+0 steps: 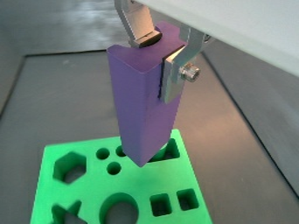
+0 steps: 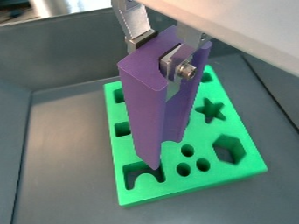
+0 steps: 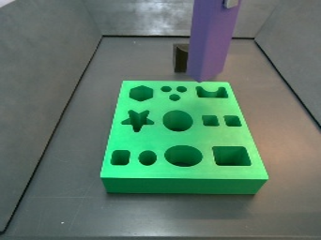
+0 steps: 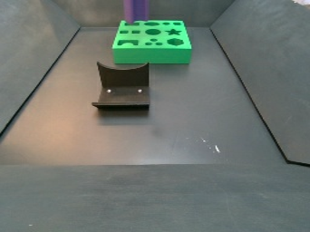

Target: Insert the arch object.

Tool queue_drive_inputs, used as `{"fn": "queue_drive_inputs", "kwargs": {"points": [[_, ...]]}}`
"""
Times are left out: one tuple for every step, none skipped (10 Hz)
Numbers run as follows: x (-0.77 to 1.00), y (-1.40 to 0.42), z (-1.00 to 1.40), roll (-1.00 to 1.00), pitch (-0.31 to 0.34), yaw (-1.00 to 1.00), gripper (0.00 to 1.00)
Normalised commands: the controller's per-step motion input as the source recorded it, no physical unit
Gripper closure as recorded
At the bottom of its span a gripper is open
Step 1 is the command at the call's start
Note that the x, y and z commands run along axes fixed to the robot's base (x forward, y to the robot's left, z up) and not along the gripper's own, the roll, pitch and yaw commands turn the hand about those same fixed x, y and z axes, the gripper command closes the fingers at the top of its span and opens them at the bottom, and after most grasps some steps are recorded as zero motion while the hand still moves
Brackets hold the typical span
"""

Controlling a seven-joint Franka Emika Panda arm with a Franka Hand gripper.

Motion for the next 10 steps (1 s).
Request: {"fn": "queue_drive_inputs", "kwargs": {"points": [[0.06, 0.00, 0.00, 0.00, 0.000, -1.00, 1.00], [0.10, 0.00, 0.00, 0.00, 0.000, -1.00, 1.00], [0.37, 0.09, 0.00, 0.00, -0.004, -0.83, 1.00], [0.45, 0.20, -0.04, -0.05, -0.010, -0.79, 1.00], [0.46, 0.22, -0.12, -0.04, -0.020, -0.78, 1.00], [0.42, 0.20, -0.27, -0.05, -0.039, -0.80, 1.00], [0.35, 0.10, -0.40, -0.05, -0.040, -0.82, 1.00], [0.19, 0.00, -0.49, -0.04, -0.003, -0.77, 1.00], [-0.03, 0.00, -0.32, 0.00, 0.000, -0.51, 1.00], [0.00, 0.03, 0.00, -0.03, -0.030, -0.02, 1.00]]}}
